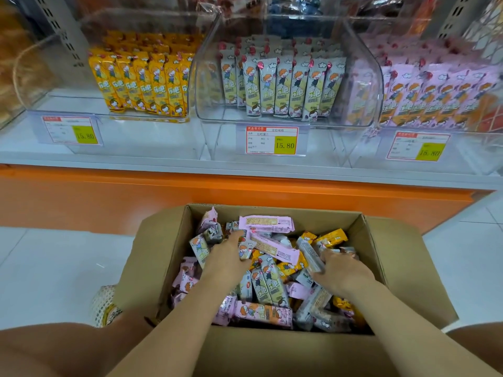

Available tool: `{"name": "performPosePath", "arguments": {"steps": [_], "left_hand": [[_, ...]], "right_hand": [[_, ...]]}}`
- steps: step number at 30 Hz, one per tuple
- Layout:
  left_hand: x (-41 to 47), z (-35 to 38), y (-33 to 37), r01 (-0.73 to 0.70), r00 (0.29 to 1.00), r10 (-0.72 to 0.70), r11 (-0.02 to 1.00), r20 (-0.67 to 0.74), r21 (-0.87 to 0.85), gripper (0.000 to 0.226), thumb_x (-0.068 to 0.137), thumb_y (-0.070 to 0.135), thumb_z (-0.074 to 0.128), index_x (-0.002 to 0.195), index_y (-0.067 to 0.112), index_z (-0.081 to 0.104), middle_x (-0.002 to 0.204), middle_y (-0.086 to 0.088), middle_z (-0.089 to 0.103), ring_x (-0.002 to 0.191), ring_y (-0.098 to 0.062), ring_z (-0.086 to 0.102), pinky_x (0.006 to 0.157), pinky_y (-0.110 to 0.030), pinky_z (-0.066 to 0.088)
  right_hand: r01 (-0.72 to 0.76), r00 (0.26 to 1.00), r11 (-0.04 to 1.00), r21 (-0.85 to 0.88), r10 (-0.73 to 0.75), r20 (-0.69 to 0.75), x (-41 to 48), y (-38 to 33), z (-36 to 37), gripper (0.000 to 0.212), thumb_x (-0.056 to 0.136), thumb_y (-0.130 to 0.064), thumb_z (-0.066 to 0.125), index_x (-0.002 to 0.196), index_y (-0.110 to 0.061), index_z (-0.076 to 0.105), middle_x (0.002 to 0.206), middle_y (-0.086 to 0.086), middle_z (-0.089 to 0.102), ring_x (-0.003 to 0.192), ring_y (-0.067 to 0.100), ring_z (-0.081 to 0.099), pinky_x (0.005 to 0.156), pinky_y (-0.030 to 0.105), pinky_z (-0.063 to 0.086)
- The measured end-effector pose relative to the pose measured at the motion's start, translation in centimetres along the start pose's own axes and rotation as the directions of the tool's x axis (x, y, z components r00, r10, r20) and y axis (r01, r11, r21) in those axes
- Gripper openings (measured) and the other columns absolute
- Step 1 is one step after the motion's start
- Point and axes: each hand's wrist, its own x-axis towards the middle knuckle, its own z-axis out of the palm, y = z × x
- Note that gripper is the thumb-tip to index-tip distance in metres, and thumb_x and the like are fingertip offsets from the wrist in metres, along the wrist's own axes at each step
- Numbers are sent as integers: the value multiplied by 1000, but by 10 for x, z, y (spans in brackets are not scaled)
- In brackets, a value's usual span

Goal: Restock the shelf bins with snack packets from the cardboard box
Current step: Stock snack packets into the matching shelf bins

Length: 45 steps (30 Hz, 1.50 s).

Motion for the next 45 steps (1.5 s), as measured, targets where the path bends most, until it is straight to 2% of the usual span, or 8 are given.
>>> {"name": "performPosePath", "arguments": {"steps": [7, 13, 20, 24, 31, 35, 41, 45], "left_hand": [[0, -14, 1, 59, 982, -15, 970, 186, -237, 55, 92, 29, 62, 141, 19, 39, 137, -9, 50, 106, -21, 56, 84, -29, 45], [-3, -9, 5, 78, 975, -28, 971, 219, -224, 62, 92, 33, 61, 146, 18, 33, 146, -7, 40, 130, -22, 43, 98, -30, 38], [-5, -9, 8, 90, 974, -47, 978, 222, -190, 62, 93, 36, 58, 146, 16, 32, 149, -6, 38, 133, -21, 40, 104, -31, 35], [-7, -9, 11, 74, 973, -35, 984, 229, -165, 65, 94, 37, 56, 149, 15, 27, 151, -6, 34, 135, -22, 39, 102, -30, 35], [-14, -20, 22, 67, 973, -14, 972, 228, -225, 65, 96, 36, 54, 150, 16, 23, 152, -5, 32, 134, -23, 39, 100, -32, 35], [-23, -37, 34, 62, 970, 31, 929, 243, -366, 64, 94, 37, 58, 148, 17, 29, 148, -6, 37, 129, -24, 45, 105, -37, 38], [-47, -73, 64, 50, 959, 135, 785, 249, -618, 23, 95, 21, 57, 117, 22, 49, 102, 13, 55, 87, 2, 56, 71, -12, 51], [-63, -103, 88, -20, 961, 217, 675, 172, -738, 20, 91, 20, 61, 111, 25, 58, 111, 8, 67, 100, -10, 65, 94, -35, 51]], "right_hand": [[23, 1000, 986, 166, -21, -12, -8, 3, -9, 37, 94, -51, 46, 106, -17, 38, 79, -3, 45, 69, 17, 42, 67, 31, 35], [3, 999, 916, 402, -19, 35, -11, -4, -14, 57, 91, -38, 59, 132, -7, 34, 81, 0, 46, 59, 12, 45, 53, 26, 39], [13, 995, 924, 381, -49, 86, -14, 0, -10, 92, 82, -42, 68, 150, -14, 13, 142, 9, 42, 109, 23, 53, 85, 30, 45], [77, 992, 996, 42, -81, 99, -20, -8, -3, 104, 76, -50, 67, 151, -28, -2, 154, 13, 22, 133, 31, 36, 105, 39, 40], [255, 967, 967, 3, -255, -27, -36, -17, -11, 70, 89, -37, 59, 148, -24, 25, 145, 10, 32, 135, 30, 31, 105, 34, 35], [347, 934, 869, 352, -355, -45, -54, -18, -28, 16, 87, -30, 63, 101, -29, 55, 93, -1, 60, 79, 13, 56, 73, 28, 43], [572, 820, 682, 457, -474, -320, -87, -17, -67, 30, 85, -30, 69, 112, -37, 59, 109, -10, 60, 89, 1, 60, 86, 15, 45], [771, 568, 610, 186, -525, -633, -123, -19, -90, 63, 81, -1, 68, 106, -57, 52, 118, -17, 48, 99, 0, 51, 81, 3, 36]]}}
